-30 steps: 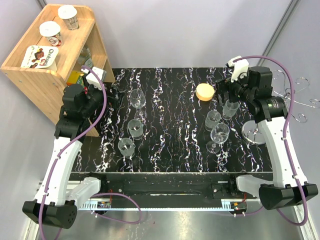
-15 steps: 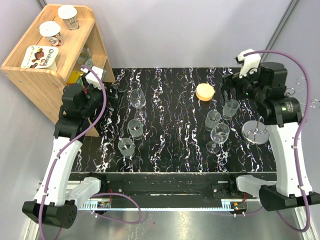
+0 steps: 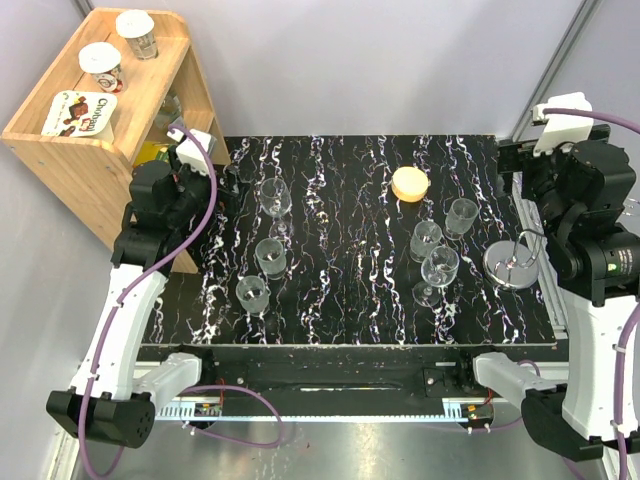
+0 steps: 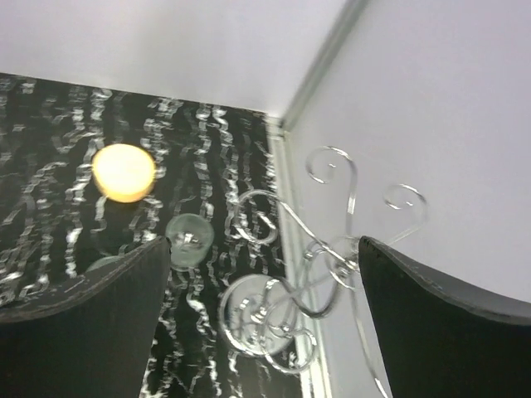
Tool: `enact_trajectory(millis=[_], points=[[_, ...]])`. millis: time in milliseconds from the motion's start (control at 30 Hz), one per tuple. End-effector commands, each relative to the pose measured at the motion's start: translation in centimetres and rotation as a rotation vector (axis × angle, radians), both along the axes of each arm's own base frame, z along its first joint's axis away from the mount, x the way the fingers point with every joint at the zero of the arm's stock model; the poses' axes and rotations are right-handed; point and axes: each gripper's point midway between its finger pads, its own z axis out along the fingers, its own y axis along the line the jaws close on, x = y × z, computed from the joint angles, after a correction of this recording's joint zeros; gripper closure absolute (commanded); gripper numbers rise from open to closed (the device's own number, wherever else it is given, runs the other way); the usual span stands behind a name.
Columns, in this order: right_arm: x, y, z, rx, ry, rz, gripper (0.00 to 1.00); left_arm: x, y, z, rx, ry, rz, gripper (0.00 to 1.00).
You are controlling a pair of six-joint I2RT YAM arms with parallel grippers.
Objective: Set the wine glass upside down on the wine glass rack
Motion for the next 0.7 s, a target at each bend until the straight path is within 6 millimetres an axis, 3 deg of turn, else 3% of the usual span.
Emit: enact_trajectory(millis=[0, 300, 500, 667], points=[[-1.7, -4.9, 2.1, -0.104, -0.084, -0.256, 0.0, 0.1, 0.1, 2.8, -0.014, -0.084, 0.01, 0.01], [-3.2, -7.4, -0.4, -0.14, -0.001, -0.351, 0.0, 0.0, 0.1, 2.7, -0.002, -0.088, 0.003, 0.01], [-2.4, -8.1, -2.4, -0.157, 0.103, -0.362, 0.01, -0.4, 0.0, 2.8, 0.002, -0.097, -0.009, 0.01], [-1.8, -9.9, -3.5, -0.119, 0.185, -0.368, 0.0, -0.6, 0.0, 2.7, 0.019, -0.105, -0.018, 0.01]])
